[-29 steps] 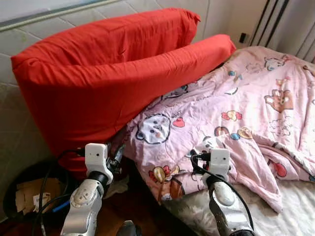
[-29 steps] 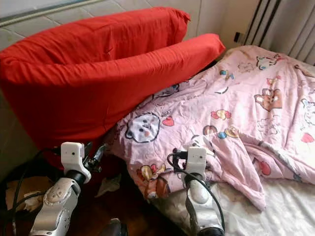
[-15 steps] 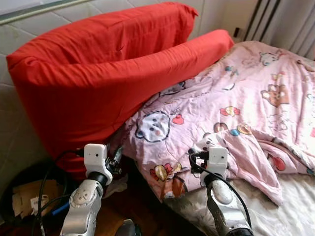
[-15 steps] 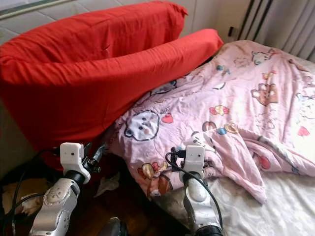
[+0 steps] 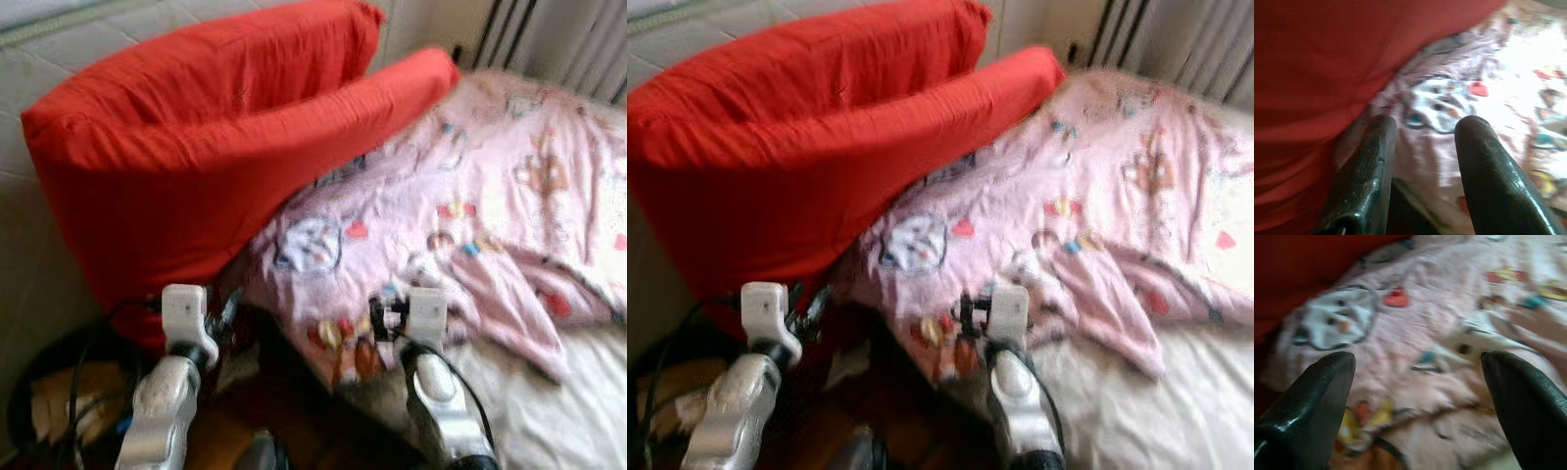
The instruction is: Clean up the room
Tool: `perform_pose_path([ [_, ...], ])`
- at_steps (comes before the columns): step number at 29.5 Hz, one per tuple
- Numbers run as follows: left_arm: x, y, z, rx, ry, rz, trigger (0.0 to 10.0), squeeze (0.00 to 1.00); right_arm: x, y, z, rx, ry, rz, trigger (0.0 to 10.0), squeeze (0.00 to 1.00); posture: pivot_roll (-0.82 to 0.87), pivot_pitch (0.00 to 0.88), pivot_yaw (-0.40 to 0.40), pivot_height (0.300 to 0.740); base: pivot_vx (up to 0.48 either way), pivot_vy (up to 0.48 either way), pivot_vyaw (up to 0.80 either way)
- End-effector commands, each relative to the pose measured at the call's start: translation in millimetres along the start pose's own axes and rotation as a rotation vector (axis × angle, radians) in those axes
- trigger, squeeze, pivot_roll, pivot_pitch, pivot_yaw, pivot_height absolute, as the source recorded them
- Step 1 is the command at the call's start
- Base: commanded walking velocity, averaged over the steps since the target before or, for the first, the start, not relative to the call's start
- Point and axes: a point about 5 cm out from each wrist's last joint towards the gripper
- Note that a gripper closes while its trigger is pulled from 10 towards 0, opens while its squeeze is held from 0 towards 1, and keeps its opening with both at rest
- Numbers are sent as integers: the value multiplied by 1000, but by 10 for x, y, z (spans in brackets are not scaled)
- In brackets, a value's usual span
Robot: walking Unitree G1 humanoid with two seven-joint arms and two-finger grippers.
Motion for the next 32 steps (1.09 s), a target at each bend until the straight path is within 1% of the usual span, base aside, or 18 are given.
perform_pose_path([
  [1, 6, 12, -9, 0, -2, 3, 10000, 0, -4, -37, -14, 15, -8, 18, 10000, 0, 114, 252, 17, 652, 0, 0, -700],
  [3, 1, 12, -7, 0, -4, 3, 10000, 0, -2, -32, -16, 8, -8, 24, 10000, 0, 114, 252, 17, 652, 0, 0, -697],
  [5, -7, 13, -7, 0, -7, 5, 10000, 0, 0, -15, -18, -10, -8, 24, 10000, 0, 115, 252, 18, 652, 0, 0, 0],
  [15, -33, 9, -4, 3, -16, 5, 10000, 0, 2, -9, -12, -14, -8, 22, 10000, 0, 115, 251, 18, 652, 0, 0, 0],
  [21, -35, -26, -8, 21, -12, 0, 10000, 0, 2, 22, -14, -41, -1, 36, 10000, 0, 114, 248, 20, 652, 0, 0, 0],
  [28, -29, -32, -11, 22, -7, 2, 10000, 0, 9, 26, -17, -46, 3, 33, 10000, 0, 112, 243, 22, 652, 0, 0, 0],
  [32, -16, -23, -5, 20, -6, 4, 10000, 0, 14, 24, -18, -46, 5, 33, 10000, 0, 112, 238, 22, 652, 261, 0, 0],
])
Point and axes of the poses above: a point about 5 cm out from each wrist's last joint towards the gripper, its own z axis pointing out of the wrist towards the gripper, its own y axis along the axis of the wrist's last joint, x = y × z, and after that the axes turned 2 degrees about z, right-handed
